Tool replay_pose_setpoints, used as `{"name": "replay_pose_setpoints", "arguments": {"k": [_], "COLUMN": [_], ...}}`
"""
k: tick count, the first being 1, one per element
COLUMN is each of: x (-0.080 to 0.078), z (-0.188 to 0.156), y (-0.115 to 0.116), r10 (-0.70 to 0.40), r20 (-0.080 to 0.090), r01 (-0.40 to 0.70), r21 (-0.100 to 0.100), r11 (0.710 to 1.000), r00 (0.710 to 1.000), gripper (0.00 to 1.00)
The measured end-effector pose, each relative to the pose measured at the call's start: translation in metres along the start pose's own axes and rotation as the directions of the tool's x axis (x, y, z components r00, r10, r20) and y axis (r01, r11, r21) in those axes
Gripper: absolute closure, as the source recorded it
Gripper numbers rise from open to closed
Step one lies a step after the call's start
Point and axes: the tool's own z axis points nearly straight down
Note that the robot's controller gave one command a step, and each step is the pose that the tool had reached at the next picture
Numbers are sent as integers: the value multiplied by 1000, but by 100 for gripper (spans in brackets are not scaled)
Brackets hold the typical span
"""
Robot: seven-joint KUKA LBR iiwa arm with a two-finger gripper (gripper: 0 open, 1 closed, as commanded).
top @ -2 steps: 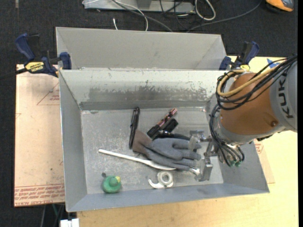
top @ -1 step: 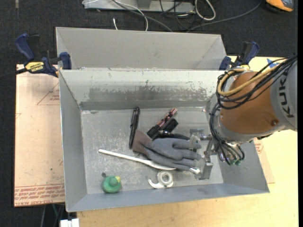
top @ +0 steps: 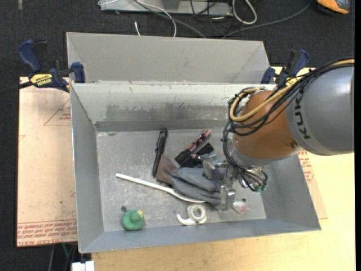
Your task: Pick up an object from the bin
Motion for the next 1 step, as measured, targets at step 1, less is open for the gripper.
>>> {"name": "replay_pose_setpoints", "arguments": {"k": [1], "x": [43], "z": [16], "y": [-11], "r10": [-407], "r20": [8], "r01": [407], "r21": [3], "r11": [913], "r00": [913], "gripper": [100]}}
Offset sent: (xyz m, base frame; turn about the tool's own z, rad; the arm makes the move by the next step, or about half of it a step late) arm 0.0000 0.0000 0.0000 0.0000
